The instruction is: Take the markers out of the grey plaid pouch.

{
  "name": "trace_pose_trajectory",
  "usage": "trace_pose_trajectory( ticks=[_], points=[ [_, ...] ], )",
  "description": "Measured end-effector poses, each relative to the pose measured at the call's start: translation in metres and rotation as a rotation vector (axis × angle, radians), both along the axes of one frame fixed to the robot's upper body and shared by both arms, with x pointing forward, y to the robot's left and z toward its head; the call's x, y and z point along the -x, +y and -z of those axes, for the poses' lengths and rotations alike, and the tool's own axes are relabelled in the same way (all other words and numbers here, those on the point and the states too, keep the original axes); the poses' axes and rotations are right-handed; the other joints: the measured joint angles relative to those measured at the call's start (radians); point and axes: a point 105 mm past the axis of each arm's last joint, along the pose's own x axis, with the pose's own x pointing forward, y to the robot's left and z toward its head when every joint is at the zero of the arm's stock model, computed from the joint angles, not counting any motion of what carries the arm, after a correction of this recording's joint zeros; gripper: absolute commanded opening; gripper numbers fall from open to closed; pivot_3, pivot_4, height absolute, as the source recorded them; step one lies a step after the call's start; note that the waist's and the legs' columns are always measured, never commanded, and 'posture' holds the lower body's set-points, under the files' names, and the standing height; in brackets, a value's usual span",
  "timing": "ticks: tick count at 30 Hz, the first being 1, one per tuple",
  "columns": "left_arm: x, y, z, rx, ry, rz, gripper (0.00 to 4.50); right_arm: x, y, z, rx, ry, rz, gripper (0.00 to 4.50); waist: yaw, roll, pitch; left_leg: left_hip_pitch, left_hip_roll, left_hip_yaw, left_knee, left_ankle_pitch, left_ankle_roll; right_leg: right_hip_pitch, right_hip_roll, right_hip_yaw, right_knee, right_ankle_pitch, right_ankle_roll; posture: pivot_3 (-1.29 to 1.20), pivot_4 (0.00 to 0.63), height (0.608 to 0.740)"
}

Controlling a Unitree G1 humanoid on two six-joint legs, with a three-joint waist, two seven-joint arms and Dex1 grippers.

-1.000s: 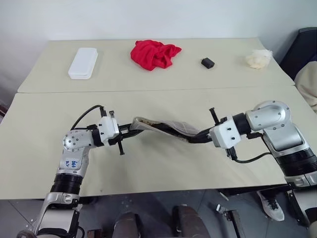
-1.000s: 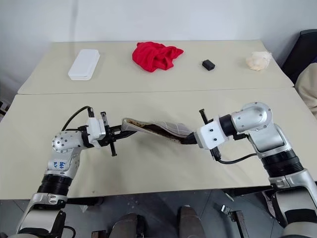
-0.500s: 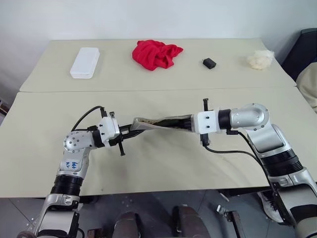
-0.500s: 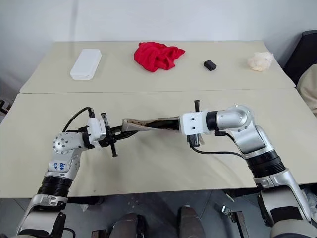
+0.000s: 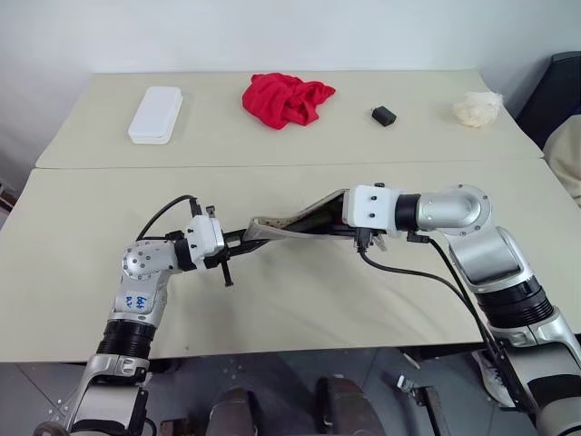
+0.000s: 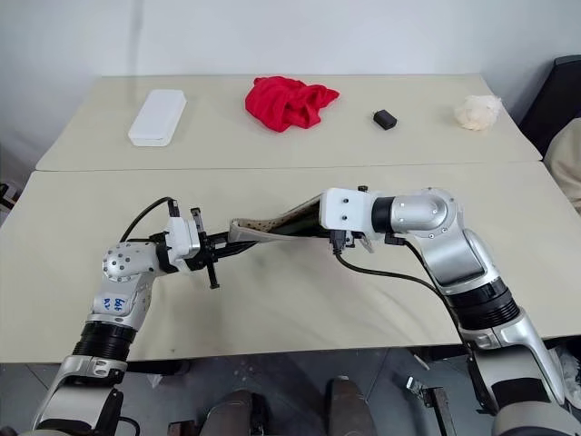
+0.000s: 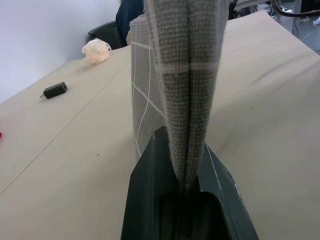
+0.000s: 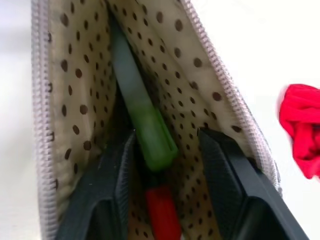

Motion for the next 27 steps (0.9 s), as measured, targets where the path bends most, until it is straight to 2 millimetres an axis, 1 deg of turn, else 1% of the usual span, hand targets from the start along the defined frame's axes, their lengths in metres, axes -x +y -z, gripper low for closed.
trace_pose_trajectory(
  ticks=[4, 7, 10, 13, 15, 16, 21, 23, 27],
  points=[
    [0.000, 0.000, 0.000, 0.000, 0.004, 0.000, 0.00, -0.002, 0.003, 0.003, 0.045, -0.010, 0.010, 2.11, -0.001, 0.000, 0.000, 0.000, 0.000, 0.000, 0.000, 0.000, 0.000, 0.000, 0.000, 0.000, 0.000, 0.000, 0.000, 0.00, 0.150, 0.740],
    [0.000, 0.000, 0.001, 0.000, 0.007, -0.001, 0.00, -0.002, 0.007, 0.011, 0.108, 0.013, 0.009, 2.11, -0.001, 0.000, 0.000, 0.000, 0.000, 0.000, 0.000, 0.000, 0.000, 0.000, 0.000, 0.000, 0.000, 0.000, 0.000, 0.00, 0.150, 0.740],
    [-0.001, -0.001, 0.001, 0.005, 0.013, -0.001, 0.00, -0.006, 0.019, 0.015, 0.120, 0.016, 0.011, 2.11, -0.003, 0.000, 0.000, 0.000, 0.000, 0.000, 0.000, 0.000, 0.000, 0.000, 0.000, 0.000, 0.000, 0.000, 0.000, 0.00, 0.150, 0.740],
    [-0.001, -0.002, 0.002, 0.010, 0.018, 0.001, 0.00, -0.008, 0.024, 0.017, 0.117, 0.008, 0.013, 1.49, -0.003, 0.000, 0.000, 0.000, 0.000, 0.000, 0.000, 0.000, 0.000, 0.000, 0.000, 0.000, 0.000, 0.000, 0.000, 0.00, 0.150, 0.740],
    [-0.002, -0.001, 0.000, 0.016, 0.012, -0.009, 0.00, -0.007, 0.025, 0.017, 0.119, 0.003, 0.006, 0.86, 0.000, 0.000, 0.000, -0.001, 0.000, 0.000, 0.000, 0.000, 0.000, 0.000, 0.000, 0.000, 0.000, 0.000, 0.000, 0.00, 0.150, 0.740],
    [-0.004, 0.000, -0.003, 0.020, 0.003, -0.016, 0.00, -0.006, 0.026, 0.018, 0.121, 0.003, 0.000, 0.64, 0.000, 0.000, 0.000, -0.001, 0.000, 0.000, 0.000, 0.000, 0.000, 0.000, 0.000, 0.000, -0.001, 0.000, 0.000, 0.00, 0.150, 0.740],
    [-0.004, 0.000, -0.005, 0.016, -0.004, -0.014, 0.00, -0.005, 0.023, 0.018, 0.127, -0.001, -0.012, 0.62, -0.002, 0.000, 0.000, -0.001, 0.000, 0.000, 0.000, 0.000, 0.000, 0.000, 0.000, 0.000, 0.000, 0.000, 0.000, 0.00, 0.150, 0.740],
    [-0.004, 0.000, -0.004, 0.014, -0.002, -0.012, 0.00, -0.003, 0.018, 0.017, 0.138, -0.002, -0.024, 0.62, -0.002, 0.000, 0.000, -0.001, 0.000, 0.000, 0.000, 0.000, 0.000, 0.000, 0.000, 0.000, -0.001, 0.000, 0.000, 0.00, 0.150, 0.740],
    [-0.004, 0.000, -0.005, 0.015, -0.004, -0.013, 0.00, -0.001, 0.005, 0.005, 0.142, -0.026, -0.048, 0.62, -0.001, 0.000, 0.000, -0.001, 0.000, 0.000, 0.000, 0.000, 0.000, 0.000, 0.000, 0.000, -0.001, 0.000, 0.000, 0.00, 0.150, 0.740]
  ],
)
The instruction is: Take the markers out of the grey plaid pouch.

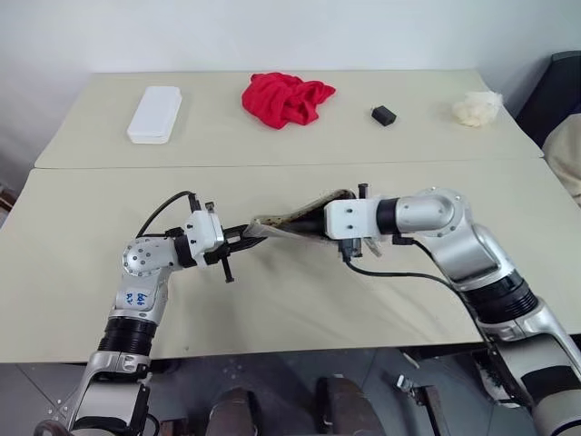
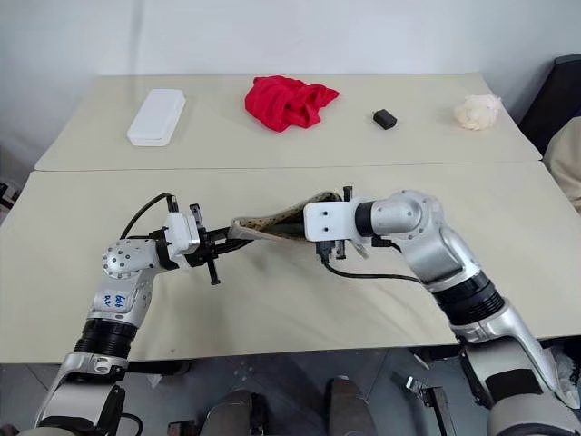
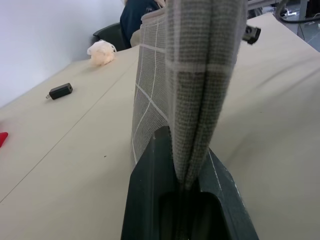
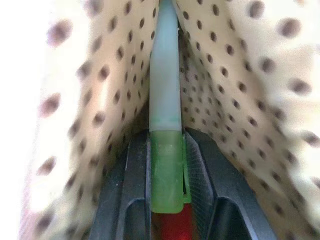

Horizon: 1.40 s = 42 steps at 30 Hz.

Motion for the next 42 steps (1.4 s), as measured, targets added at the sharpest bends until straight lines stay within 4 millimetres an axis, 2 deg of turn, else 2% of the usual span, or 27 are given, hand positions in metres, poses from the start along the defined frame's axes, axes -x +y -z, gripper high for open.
trace_pose_trajectory(
  ticks=[4, 7, 11, 16, 19, 22, 26, 30, 33, 35, 38, 39, 42],
  points=[
    [0.003, 0.001, 0.000, -0.009, -0.005, 0.000, 0.00, 0.009, -0.012, -0.010, -0.016, -0.002, -0.078, 0.62, 0.000, 0.000, 0.000, 0.000, 0.000, 0.000, -0.001, 0.000, 0.000, 0.000, 0.000, 0.000, 0.000, 0.000, 0.000, 0.00, 0.150, 0.740],
    [0.005, 0.005, 0.005, -0.018, 0.009, -0.010, 0.00, 0.020, -0.036, -0.031, -0.094, -0.006, -0.138, 0.62, 0.003, 0.000, 0.000, 0.000, 0.000, 0.000, -0.001, 0.000, 0.000, 0.000, 0.000, 0.000, -0.002, 0.000, 0.000, 0.00, 0.150, 0.740],
    [0.004, 0.008, 0.005, -0.017, 0.015, -0.025, 0.00, 0.028, -0.063, -0.055, -0.216, 0.011, -0.112, 0.62, 0.002, 0.000, 0.000, 0.001, 0.000, 0.000, 0.000, 0.000, 0.000, 0.001, 0.000, 0.000, -0.001, 0.000, 0.000, 0.00, 0.150, 0.740],
    [0.003, 0.012, 0.003, -0.013, 0.009, -0.040, 0.00, 0.049, -0.082, -0.061, -0.392, 0.157, -0.076, 0.62, 0.003, 0.000, 0.000, 0.001, 0.000, -0.001, -0.001, 0.000, 0.000, 0.001, 0.000, 0.000, -0.001, 0.000, 0.000, 0.00, 0.150, 0.740],
    [0.003, 0.015, 0.003, -0.016, 0.013, -0.048, 0.00, 0.057, -0.108, -0.058, -0.473, 0.233, 0.047, 0.62, 0.007, 0.000, 0.000, 0.001, 0.000, -0.002, -0.001, 0.000, 0.001, 0.002, 0.000, 0.000, -0.003, 0.000, 0.000, 0.00, 0.150, 0.740],
    [0.003, 0.017, 0.003, -0.018, 0.013, -0.056, 0.00, 0.055, -0.160, -0.039, -0.558, 0.300, 0.325, 0.62, 0.017, 0.000, 0.000, 0.002, 0.000, -0.003, -0.001, -0.001, 0.002, 0.008, 0.000, -0.001, -0.008, 0.001, 0.000, 0.00, 0.150, 0.740],
    [0.003, 0.018, 0.003, -0.018, 0.013, -0.060, 0.00, 0.046, -0.210, -0.006, -0.653, 0.354, 0.669, 0.62, 0.021, 0.000, 0.000, 0.003, 0.000, -0.002, -0.001, -0.001, 0.002, 0.008, 0.000, -0.001, -0.011, 0.004, 0.001, 0.00, 0.150, 0.740],
    [0.003, 0.017, 0.004, -0.010, 0.014, -0.062, 0.00, 0.043, -0.242, 0.036, -0.657, 0.390, 0.938, 0.62, 0.025, 0.002, -0.001, 0.003, 0.000, -0.002, -0.001, -0.001, 0.002, 0.008, 0.000, -0.001, -0.011, 0.005, 0.001, 0.00, 0.150, 0.740],
    [0.003, 0.017, 0.004, -0.007, 0.017, -0.062, 0.00, 0.047, -0.246, 0.063, -0.639, 0.450, 1.046, 0.62, 0.026, 0.002, -0.001, 0.003, 0.000, -0.002, -0.002, -0.001, 0.002, 0.008, 0.001, -0.001, -0.011, 0.005, 0.001, 0.00, 0.150, 0.740],
    [0.003, 0.017, 0.004, -0.007, 0.017, -0.062, 0.00, 0.049, -0.243, 0.075, -0.633, 0.486, 1.074, 1.34, 0.026, 0.002, -0.001, 0.003, 0.000, -0.002, -0.002, -0.001, 0.002, 0.008, 0.001, -0.001, -0.011, 0.005, 0.001, 0.00, 0.150, 0.740],
    [0.003, 0.017, 0.004, -0.007, 0.016, -0.061, 0.00, 0.047, -0.236, 0.074, -0.640, 0.478, 1.062, 2.25, 0.026, 0.002, -0.001, 0.003, 0.000, -0.002, -0.001, -0.001, 0.002, 0.008, 0.001, -0.001, -0.011, 0.005, 0.001, 0.00, 0.150, 0.740],
    [0.003, 0.017, 0.004, -0.008, 0.017, -0.061, 0.00, 0.047, -0.233, 0.071, -0.641, 0.471, 1.045, 2.60, 0.027, 0.003, -0.001, 0.003, -0.001, -0.002, -0.001, -0.001, 0.002, 0.008, 0.001, -0.001, -0.011, 0.005, 0.001, 0.00, 0.150, 0.740],
    [0.003, 0.017, 0.003, -0.012, 0.015, -0.057, 0.00, 0.047, -0.224, 0.042, -0.638, 0.410, 0.871, 3.60, 0.028, 0.003, -0.001, 0.002, -0.001, -0.001, -0.002, -0.001, 0.002, 0.008, 0.001, -0.001, -0.012, 0.005, 0.002, 0.00, 0.150, 0.740]
  ],
)
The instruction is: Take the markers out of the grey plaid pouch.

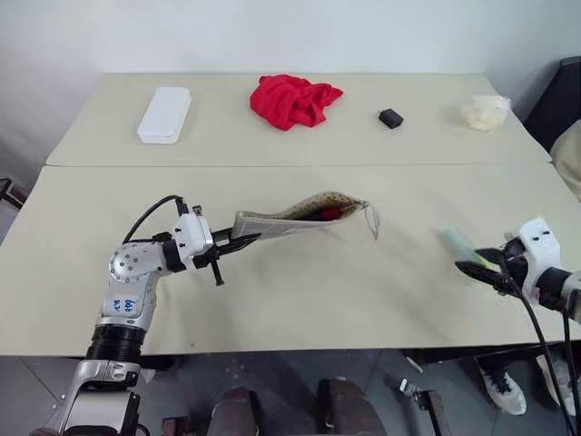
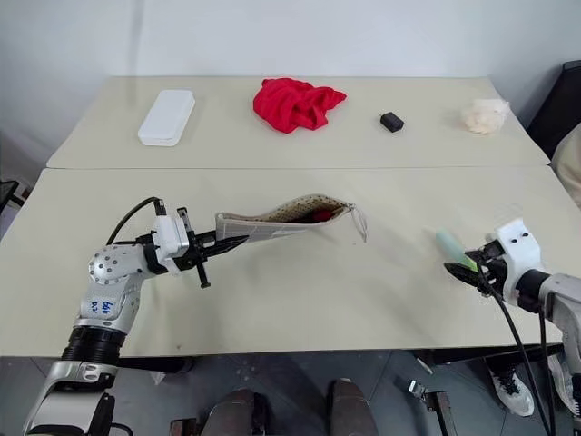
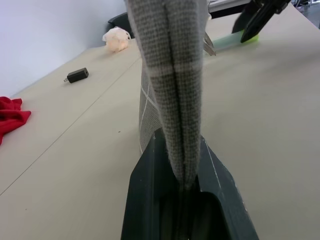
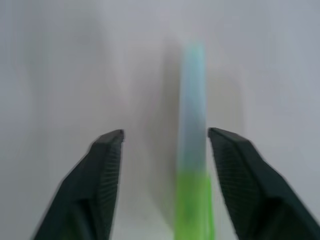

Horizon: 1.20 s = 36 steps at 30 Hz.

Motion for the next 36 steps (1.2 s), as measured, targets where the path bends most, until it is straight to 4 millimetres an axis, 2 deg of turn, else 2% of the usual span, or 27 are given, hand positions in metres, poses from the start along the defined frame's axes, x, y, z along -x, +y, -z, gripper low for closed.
trace_pose_trajectory(
  ticks=[1, 4, 7, 10, 15, 20, 23, 33, 36],
  points=[
    [0.000, 0.001, 0.000, -0.002, 0.000, 0.000, 0.00, 0.001, 0.000, -0.009, 0.021, -0.027, -0.036, 3.94, 0.000, 0.000, 0.000, 0.000, 0.000, 0.000, 0.000, 0.000, 0.000, 0.000, 0.000, 0.000, 0.000, 0.000, 0.000, 0.00, 0.150, 0.740],
    [0.000, 0.002, -0.001, -0.005, -0.003, -0.003, 0.00, 0.004, 0.013, -0.046, 0.044, -0.126, -0.191, 3.94, 0.000, 0.000, 0.000, 0.000, 0.000, 0.000, 0.000, 0.000, 0.000, 0.001, 0.000, 0.000, -0.001, 0.000, 0.001, 0.00, 0.150, 0.740],
    [0.000, 0.002, -0.002, -0.004, -0.006, -0.001, 0.00, 0.000, 0.059, -0.086, 0.010, -0.245, -0.410, 3.94, -0.011, 0.000, 0.000, 0.001, 0.000, 0.000, 0.000, 0.000, 0.000, 0.000, 0.001, 0.001, 0.000, 0.001, 0.000, 0.00, 0.150, 0.740],
    [-0.001, -0.004, -0.005, -0.001, -0.018, 0.019, 0.00, -0.004, 0.105, -0.110, 0.000, -0.348, -0.580, 3.37, -0.012, 0.000, 0.000, 0.001, 0.001, -0.001, 0.000, 0.000, 0.000, 0.000, 0.001, 0.000, 0.000, 0.001, -0.001, 0.00, 0.150, 0.740],
    [-0.001, -0.011, -0.005, 0.011, -0.020, 0.040, 0.00, -0.005, 0.161, -0.102, 0.027, -0.314, -0.778, 1.69, 0.000, 0.000, 0.000, -0.001, 0.000, -0.001, 0.000, 0.000, 0.001, -0.002, 0.001, 0.000, -0.001, 0.001, -0.001, 0.00, 0.150, 0.740],
    [0.000, -0.012, -0.004, 0.010, -0.018, 0.042, 0.00, -0.008, 0.187, -0.102, 0.060, -0.322, -0.846, 0.04, 0.001, 0.000, 0.000, -0.002, 0.000, -0.001, 0.000, 0.000, 0.001, -0.002, 0.001, 0.000, -0.001, 0.001, -0.001, 0.00, 0.150, 0.740],
    [0.000, -0.013, -0.004, 0.010, -0.018, 0.042, 0.00, -0.014, 0.196, -0.098, 0.100, -0.325, -0.837, 0.04, -0.001, 0.000, 0.000, -0.002, 0.000, -0.001, 0.000, 0.000, 0.001, -0.002, 0.000, 0.000, 0.000, 0.001, -0.001, 0.00, 0.150, 0.740],
    [-0.001, -0.015, -0.003, 0.020, -0.015, 0.046, 0.00, -0.030, 0.200, -0.060, 0.233, -0.208, -0.806, 0.04, -0.002, 0.000, 0.000, -0.002, 0.000, -0.001, 0.000, 0.000, 0.001, -0.002, 0.001, 0.000, 0.000, 0.001, -0.001, 0.00, 0.150, 0.740],
    [0.000, -0.016, -0.003, 0.021, -0.014, 0.048, 0.00, -0.036, 0.204, -0.053, 0.286, -0.205, -0.806, 0.04, -0.003, 0.000, 0.000, -0.002, 0.000, 0.000, 0.000, 0.000, 0.001, -0.002, 0.001, 0.000, 0.000, 0.001, -0.001, 0.00, 0.150, 0.740]
  ],
)
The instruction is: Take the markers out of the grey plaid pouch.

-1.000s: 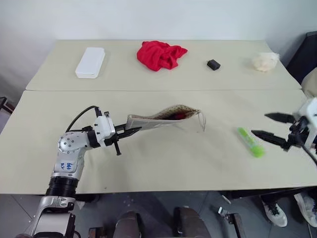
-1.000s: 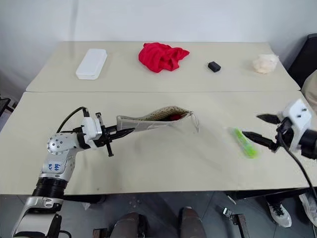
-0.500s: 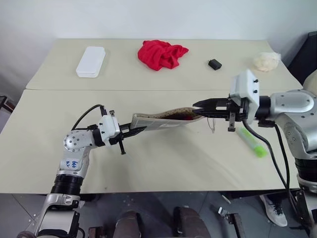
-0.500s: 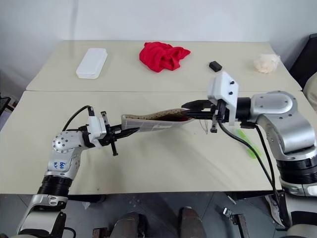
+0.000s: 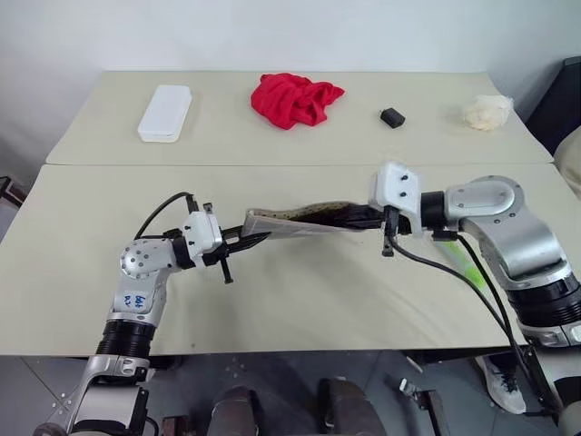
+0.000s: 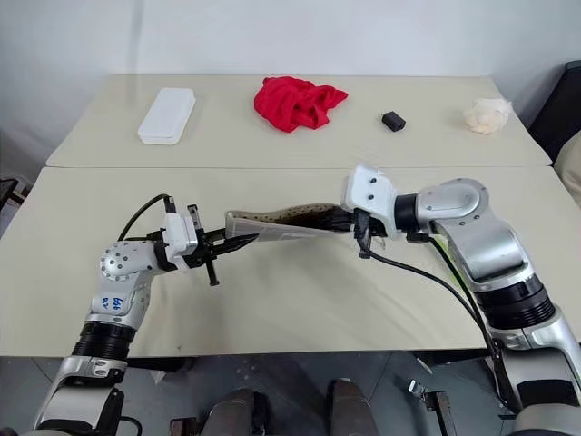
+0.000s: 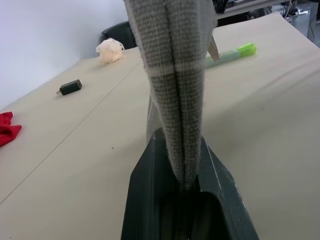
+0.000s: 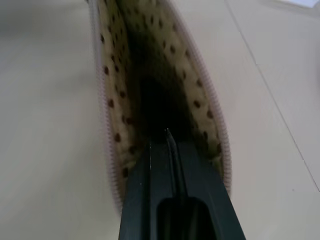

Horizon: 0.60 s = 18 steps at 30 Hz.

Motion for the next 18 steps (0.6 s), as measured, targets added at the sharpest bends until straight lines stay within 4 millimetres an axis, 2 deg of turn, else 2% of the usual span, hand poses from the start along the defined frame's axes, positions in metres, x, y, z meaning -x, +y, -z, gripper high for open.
trace_pose_trajectory(
  ticks=[2, 5, 11, 18],
  points=[
    [0.000, -0.001, 0.000, 0.001, 0.002, 0.002, 0.00, -0.007, 0.004, -0.002, 0.012, -0.033, 0.019, 0.04, -0.001, 0.000, 0.000, 0.000, 0.000, 0.000, 0.000, 0.000, 0.000, 0.000, 0.000, 0.000, 0.000, 0.000, 0.000, 0.00, 0.150, 0.740],
    [0.000, -0.002, 0.001, 0.000, 0.005, 0.006, 0.00, -0.012, 0.009, -0.004, 0.029, -0.057, 0.034, 0.55, -0.002, 0.000, 0.000, 0.000, 0.000, 0.000, 0.000, 0.000, 0.000, 0.000, 0.000, 0.000, 0.000, 0.000, 0.000, 0.00, 0.150, 0.740],
    [0.000, -0.002, 0.002, 0.001, 0.007, 0.005, 0.00, -0.004, 0.024, 0.008, 0.101, -0.091, -0.044, 2.49, -0.002, 0.000, 0.000, 0.000, 0.000, 0.000, 0.000, 0.000, 0.000, 0.000, 0.000, 0.000, 0.000, 0.000, 0.000, 0.00, 0.150, 0.740],
    [0.000, -0.004, 0.003, 0.006, 0.009, 0.010, 0.00, -0.008, 0.026, 0.019, 0.224, -0.158, -0.025, 2.49, -0.004, 0.000, 0.000, 0.000, 0.000, 0.000, 0.000, 0.000, 0.000, 0.000, 0.000, 0.000, 0.000, 0.000, 0.000, 0.00, 0.150, 0.740]
  ],
)
